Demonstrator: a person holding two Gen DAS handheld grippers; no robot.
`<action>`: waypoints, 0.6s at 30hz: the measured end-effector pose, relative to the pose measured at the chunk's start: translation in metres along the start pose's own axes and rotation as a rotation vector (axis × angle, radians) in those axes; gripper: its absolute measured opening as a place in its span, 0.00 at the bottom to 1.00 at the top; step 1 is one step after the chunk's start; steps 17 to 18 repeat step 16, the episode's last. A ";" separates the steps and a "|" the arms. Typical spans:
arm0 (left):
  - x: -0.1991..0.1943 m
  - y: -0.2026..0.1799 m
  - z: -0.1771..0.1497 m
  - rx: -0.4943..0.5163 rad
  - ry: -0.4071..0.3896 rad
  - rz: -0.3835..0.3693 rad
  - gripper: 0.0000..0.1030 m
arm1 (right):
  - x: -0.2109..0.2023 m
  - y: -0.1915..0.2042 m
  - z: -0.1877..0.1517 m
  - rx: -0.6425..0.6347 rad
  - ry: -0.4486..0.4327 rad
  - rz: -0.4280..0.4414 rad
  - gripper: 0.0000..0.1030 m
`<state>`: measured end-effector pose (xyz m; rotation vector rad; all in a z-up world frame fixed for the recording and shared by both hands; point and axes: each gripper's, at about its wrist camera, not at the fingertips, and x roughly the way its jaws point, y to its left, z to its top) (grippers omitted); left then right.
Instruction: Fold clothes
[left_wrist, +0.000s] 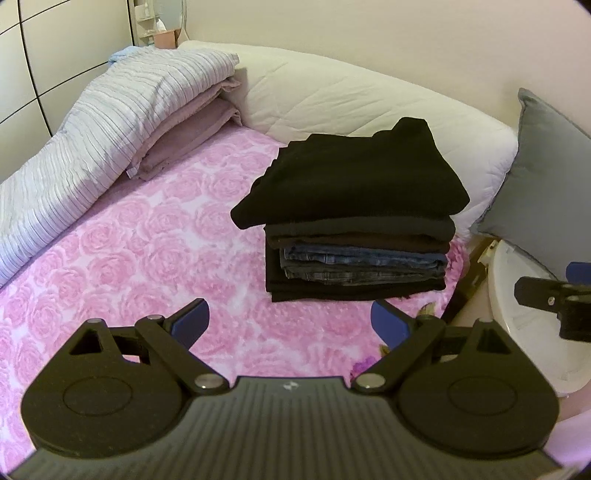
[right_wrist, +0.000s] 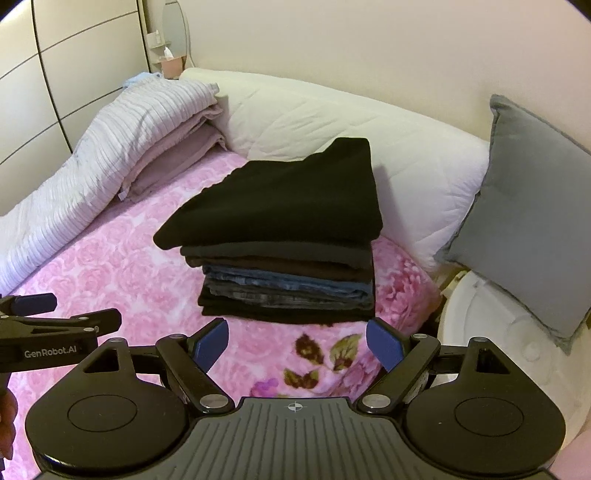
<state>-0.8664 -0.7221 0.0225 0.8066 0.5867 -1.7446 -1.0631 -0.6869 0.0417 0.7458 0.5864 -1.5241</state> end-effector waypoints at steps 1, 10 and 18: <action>0.000 -0.001 0.000 -0.003 0.003 0.002 0.90 | 0.000 -0.001 0.000 0.001 0.000 0.001 0.82; 0.002 -0.017 -0.004 0.041 0.014 -0.004 0.90 | 0.004 -0.013 -0.005 0.035 0.022 0.000 0.83; 0.004 -0.025 -0.006 0.039 0.009 -0.004 0.90 | 0.004 -0.020 -0.009 0.042 0.032 -0.001 0.83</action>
